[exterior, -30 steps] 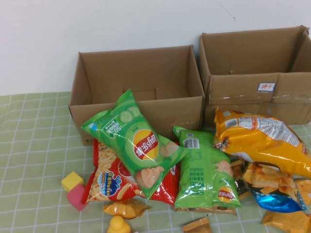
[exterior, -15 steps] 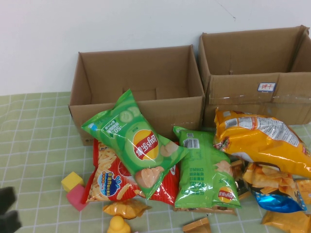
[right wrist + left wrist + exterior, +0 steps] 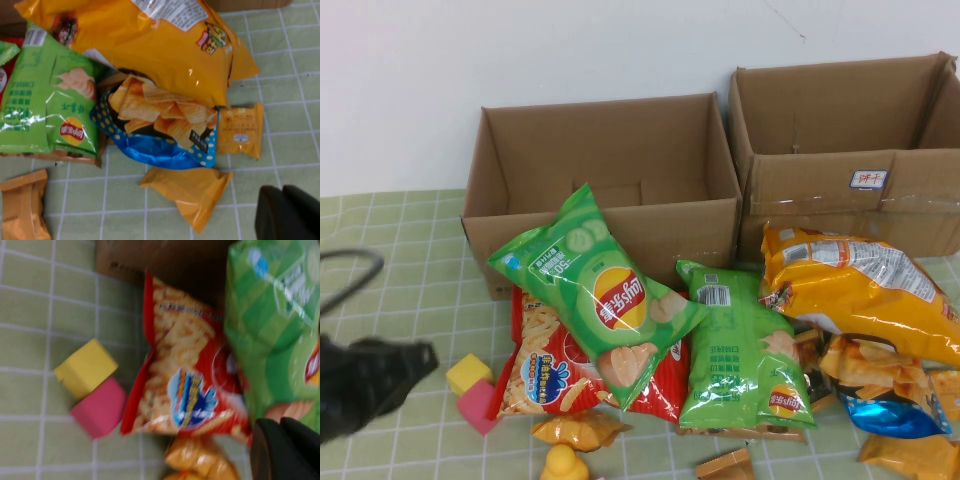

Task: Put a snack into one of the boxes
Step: Pick up the potato chip

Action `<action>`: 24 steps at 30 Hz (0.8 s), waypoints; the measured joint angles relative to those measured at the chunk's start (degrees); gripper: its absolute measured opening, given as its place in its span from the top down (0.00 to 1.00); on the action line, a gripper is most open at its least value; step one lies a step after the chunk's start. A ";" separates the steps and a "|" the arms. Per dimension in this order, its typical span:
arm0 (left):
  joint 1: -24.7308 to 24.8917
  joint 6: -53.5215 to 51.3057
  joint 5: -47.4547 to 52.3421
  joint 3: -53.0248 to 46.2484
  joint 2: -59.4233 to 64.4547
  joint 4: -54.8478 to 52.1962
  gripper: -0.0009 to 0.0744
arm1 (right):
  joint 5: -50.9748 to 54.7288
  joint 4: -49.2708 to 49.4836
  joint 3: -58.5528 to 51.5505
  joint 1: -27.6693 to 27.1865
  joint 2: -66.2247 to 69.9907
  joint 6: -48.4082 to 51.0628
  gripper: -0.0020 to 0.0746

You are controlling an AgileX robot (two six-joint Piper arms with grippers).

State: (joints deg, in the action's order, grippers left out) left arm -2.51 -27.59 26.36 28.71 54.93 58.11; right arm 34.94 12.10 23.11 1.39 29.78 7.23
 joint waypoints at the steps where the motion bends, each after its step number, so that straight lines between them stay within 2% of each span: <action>1: 0.00 -4.07 -1.05 0.00 1.87 5.12 0.99 | -0.25 0.03 0.00 0.00 0.04 0.00 0.98; 5: 0.00 -21.85 -2.20 0.12 9.38 25.33 0.99 | -1.38 1.31 0.00 0.00 0.04 0.00 0.98; 8: 0.00 -34.26 -1.53 0.48 13.98 35.30 0.99 | -2.02 1.87 0.00 0.00 0.04 0.00 0.98; 10: 0.00 -40.65 -1.08 0.74 16.45 37.65 0.99 | -2.24 1.87 0.00 0.00 0.04 0.00 0.98; 13: 0.00 -44.69 -0.27 1.45 19.44 39.07 0.99 | -2.34 0.83 0.00 0.00 0.04 0.00 0.98; 24: -0.04 -49.81 7.91 1.58 20.81 39.61 0.99 | -4.00 -0.85 -1.44 0.00 0.04 0.00 0.98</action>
State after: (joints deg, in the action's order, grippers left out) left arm -2.55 -77.40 34.28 30.29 75.73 97.72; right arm 30.94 11.26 21.67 1.39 29.82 7.23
